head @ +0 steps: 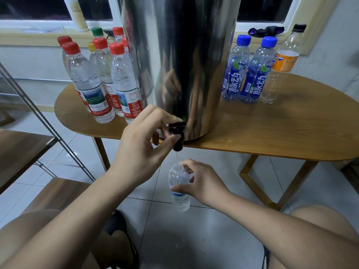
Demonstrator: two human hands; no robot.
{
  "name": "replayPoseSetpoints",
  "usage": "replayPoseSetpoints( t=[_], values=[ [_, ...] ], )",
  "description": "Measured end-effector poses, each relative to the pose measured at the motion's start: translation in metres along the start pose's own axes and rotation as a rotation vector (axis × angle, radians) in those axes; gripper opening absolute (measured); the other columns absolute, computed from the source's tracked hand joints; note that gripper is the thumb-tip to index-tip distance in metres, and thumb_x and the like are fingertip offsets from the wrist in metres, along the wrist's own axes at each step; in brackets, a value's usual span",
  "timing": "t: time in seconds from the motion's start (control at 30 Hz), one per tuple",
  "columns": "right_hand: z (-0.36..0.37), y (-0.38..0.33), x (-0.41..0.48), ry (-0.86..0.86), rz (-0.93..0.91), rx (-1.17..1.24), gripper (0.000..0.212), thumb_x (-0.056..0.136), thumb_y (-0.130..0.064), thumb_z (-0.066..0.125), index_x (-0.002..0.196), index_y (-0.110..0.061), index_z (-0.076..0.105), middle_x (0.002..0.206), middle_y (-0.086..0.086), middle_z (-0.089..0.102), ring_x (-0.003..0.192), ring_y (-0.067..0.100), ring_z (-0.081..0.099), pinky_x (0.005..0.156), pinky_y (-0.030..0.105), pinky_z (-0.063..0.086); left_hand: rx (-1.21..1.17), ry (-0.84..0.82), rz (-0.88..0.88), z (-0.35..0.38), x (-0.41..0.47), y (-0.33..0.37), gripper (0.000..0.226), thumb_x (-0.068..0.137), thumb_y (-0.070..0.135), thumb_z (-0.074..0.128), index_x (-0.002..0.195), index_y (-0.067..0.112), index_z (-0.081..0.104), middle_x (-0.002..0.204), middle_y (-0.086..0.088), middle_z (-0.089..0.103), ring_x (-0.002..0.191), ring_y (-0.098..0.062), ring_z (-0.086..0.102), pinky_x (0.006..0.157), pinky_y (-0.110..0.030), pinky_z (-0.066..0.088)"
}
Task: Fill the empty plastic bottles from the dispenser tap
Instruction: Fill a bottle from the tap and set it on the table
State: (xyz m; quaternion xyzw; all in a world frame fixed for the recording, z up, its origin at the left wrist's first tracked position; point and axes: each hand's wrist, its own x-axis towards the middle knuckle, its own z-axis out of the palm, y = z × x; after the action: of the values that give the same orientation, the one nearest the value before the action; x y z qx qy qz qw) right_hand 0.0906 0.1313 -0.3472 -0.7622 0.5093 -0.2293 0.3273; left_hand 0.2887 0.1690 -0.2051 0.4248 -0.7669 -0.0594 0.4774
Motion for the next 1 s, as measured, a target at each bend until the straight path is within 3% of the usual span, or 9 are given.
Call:
replayPoseSetpoints(
  t=[0.4,0.57,0.73,1.0],
  values=[
    [0.0005,-0.0001,-0.0001,0.01,-0.007,0.011,0.071,0.067,-0.073,0.084,0.126,-0.038,0.063,0.115,-0.02,0.068,0.106,0.004,0.064,0.09,0.039,0.061,-0.009,-0.006,-0.003,-0.0004,0.0,-0.0001,0.026,0.093,0.0,0.084,0.111,0.013,0.071,0.102,0.003,0.061,0.085,-0.012,0.065,0.066,-0.029,0.051],
    [0.0006,0.0009,0.0004,0.013,-0.016,-0.009,0.071,0.07,-0.073,0.084,0.128,-0.039,0.062,0.117,-0.02,0.068,0.107,0.005,0.063,0.09,0.038,0.06,-0.014,0.0,0.009,-0.0007,0.0006,0.0011,0.035,0.092,0.0,0.084,0.11,0.024,0.065,0.101,0.004,0.061,0.085,-0.011,0.065,0.067,-0.027,0.051],
    [0.002,0.0026,0.0004,0.029,-0.016,0.015,0.069,0.068,-0.072,0.086,0.124,-0.039,0.063,0.113,-0.019,0.069,0.104,0.005,0.065,0.089,0.04,0.06,-0.012,0.0,-0.001,0.0005,-0.0002,-0.001,0.026,0.093,-0.001,0.083,0.111,0.013,0.071,0.101,0.001,0.061,0.085,-0.014,0.067,0.067,-0.029,0.051],
    [0.0022,0.0029,0.0013,0.028,-0.025,0.0,0.075,0.068,-0.076,0.083,0.129,-0.039,0.062,0.119,-0.018,0.068,0.108,0.006,0.065,0.09,0.04,0.06,-0.012,-0.001,0.004,0.0003,0.0001,-0.0008,0.026,0.092,-0.001,0.084,0.111,0.013,0.071,0.101,0.001,0.061,0.084,-0.013,0.066,0.067,-0.025,0.05]
  ],
)
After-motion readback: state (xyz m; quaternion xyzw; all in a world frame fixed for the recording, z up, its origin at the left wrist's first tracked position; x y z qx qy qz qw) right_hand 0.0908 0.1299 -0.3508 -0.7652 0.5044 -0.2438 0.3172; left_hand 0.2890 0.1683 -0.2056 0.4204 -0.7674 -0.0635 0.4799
